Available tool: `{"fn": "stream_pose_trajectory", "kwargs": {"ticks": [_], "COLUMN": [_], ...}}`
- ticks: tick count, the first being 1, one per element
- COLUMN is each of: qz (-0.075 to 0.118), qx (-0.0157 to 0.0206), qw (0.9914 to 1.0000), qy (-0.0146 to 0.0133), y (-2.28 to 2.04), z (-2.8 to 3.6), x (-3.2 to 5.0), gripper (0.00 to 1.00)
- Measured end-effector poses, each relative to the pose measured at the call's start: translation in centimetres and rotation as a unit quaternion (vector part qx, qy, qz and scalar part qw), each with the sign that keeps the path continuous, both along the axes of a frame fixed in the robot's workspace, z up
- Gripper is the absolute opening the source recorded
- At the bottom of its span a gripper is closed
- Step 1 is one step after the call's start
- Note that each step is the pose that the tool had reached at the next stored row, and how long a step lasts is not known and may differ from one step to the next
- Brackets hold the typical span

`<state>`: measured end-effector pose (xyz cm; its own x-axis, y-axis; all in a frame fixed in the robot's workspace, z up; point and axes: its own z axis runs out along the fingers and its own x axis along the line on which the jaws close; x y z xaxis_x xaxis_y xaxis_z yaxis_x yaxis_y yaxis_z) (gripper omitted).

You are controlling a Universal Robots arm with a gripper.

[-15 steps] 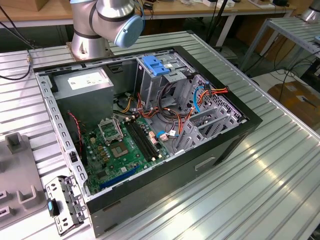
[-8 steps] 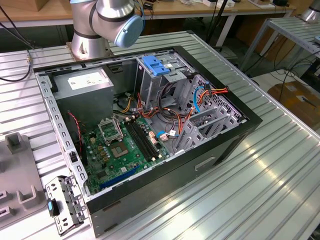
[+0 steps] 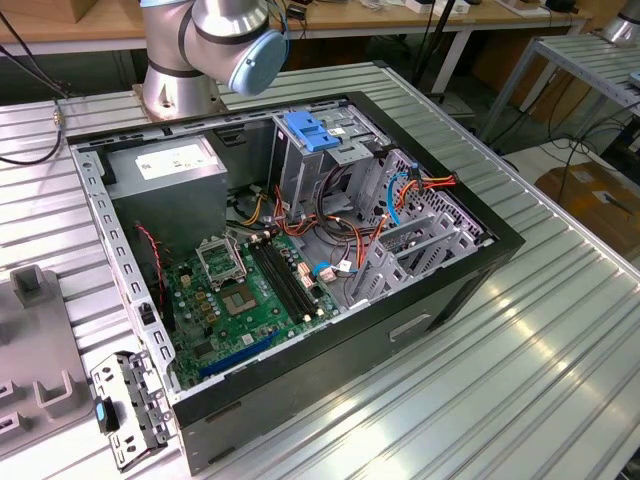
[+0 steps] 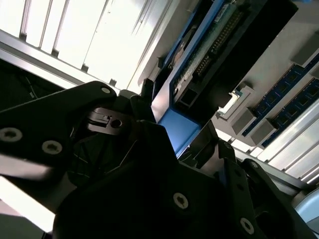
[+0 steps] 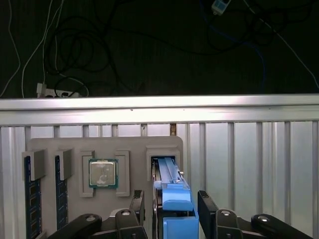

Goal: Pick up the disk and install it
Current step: 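Pick up the disk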

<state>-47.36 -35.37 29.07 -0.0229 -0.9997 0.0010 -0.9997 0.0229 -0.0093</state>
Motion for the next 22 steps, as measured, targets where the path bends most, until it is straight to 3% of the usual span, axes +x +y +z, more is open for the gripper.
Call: {"fn": "stream_pose_trajectory", "kwargs": {"ticks": [1,2,7,10,22], "qz": [0.0,0.0,0.0,0.0,-0.002], "qx": [0.0,0.0,0.0,0.0001,0.0002], "qw": [1.0,1.0,1.0,1.0,1.0], "qy": [0.0,0.0,0.0002,0.0001,0.0003], "y": [0.0,0.0,0.11,-0.53,-0.27], "z": [-0.01,-0.01,-0.03,-0.06,-0.14], "x": [0.0,0.0,0.0,0.01,0.05], "gripper": [0.58,0.51,0.51,0.51,0.51]}}
